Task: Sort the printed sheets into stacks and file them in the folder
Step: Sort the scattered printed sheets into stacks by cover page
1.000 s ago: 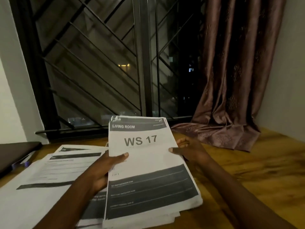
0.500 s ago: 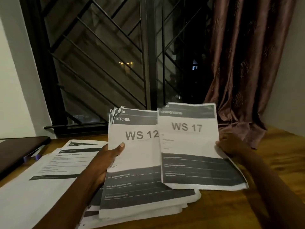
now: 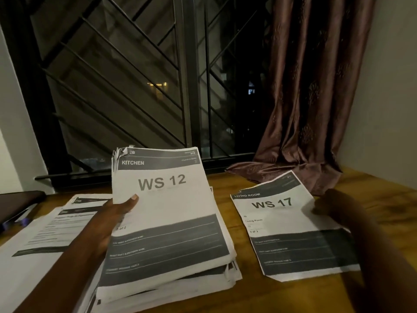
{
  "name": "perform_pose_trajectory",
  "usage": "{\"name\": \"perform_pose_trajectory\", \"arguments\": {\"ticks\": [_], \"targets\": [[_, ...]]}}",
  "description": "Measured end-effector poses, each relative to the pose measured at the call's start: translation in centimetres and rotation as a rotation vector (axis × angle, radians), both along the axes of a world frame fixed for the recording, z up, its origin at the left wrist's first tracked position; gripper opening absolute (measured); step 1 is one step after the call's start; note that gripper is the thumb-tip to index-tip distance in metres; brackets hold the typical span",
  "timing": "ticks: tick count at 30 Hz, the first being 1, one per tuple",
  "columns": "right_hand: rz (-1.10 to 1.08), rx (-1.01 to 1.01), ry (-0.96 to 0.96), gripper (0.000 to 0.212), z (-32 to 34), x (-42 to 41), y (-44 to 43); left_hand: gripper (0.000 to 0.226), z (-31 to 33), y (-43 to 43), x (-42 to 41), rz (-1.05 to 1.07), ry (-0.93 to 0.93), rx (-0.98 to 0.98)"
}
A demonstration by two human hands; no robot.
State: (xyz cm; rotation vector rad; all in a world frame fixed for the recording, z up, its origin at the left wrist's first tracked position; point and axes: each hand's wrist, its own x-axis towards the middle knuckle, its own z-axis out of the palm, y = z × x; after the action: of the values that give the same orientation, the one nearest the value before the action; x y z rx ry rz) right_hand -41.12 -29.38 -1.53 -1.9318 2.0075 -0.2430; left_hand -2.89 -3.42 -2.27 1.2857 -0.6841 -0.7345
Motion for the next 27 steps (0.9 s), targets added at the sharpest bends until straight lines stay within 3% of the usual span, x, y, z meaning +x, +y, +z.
{"name": "perform_pose_trajectory", "arguments": {"ticks": [2,4,6,8,12,16,21,24,27], "targets": [[0.056,-0.208,-0.05,0.043,0.7,1.1,0.9,0.008,0.1,-0.2,0.0,-0.015,0.01,-0.002],[0.208,-0.444,-0.34,0.028,1.5,4.0,3.3,0.009,0.2,-0.5,-0.3,-0.03,0.03,-0.016],[0.465,-0.231,-0.764,0.027,2.5,8.4,7.8,0.006,0.4,-0.4,-0.8,-0.043,0.033,-0.015],[0.667,0.088,-0.949,0.026,3.0,12.1,10.5,0.012,0.6,-0.3,-1.3,-0.093,0.07,-0.033],[0.687,0.273,-1.118,0.021,3.4,15.7,10.7,0.017,0.7,-0.1,-0.9,-0.126,0.111,-0.067],[0.612,0.133,-1.163,0.01,2.5,16.4,10.6,0.052,0.8,0.1,-0.4,-0.115,0.005,-0.046],[0.504,0.038,-1.253,0.034,1.4,16.3,10.7,0.03,0.4,0.1,-0.1,0.004,-0.113,-0.006],[0.484,0.07,-1.284,0.023,1.2,15.9,10.7,0.014,0.5,0.2,-0.4,0.037,-0.149,0.0],[0.471,0.043,-1.282,0.007,1.1,15.7,10.5,0.019,0.3,0.2,-0.4,0.047,-0.129,0.022]]}}
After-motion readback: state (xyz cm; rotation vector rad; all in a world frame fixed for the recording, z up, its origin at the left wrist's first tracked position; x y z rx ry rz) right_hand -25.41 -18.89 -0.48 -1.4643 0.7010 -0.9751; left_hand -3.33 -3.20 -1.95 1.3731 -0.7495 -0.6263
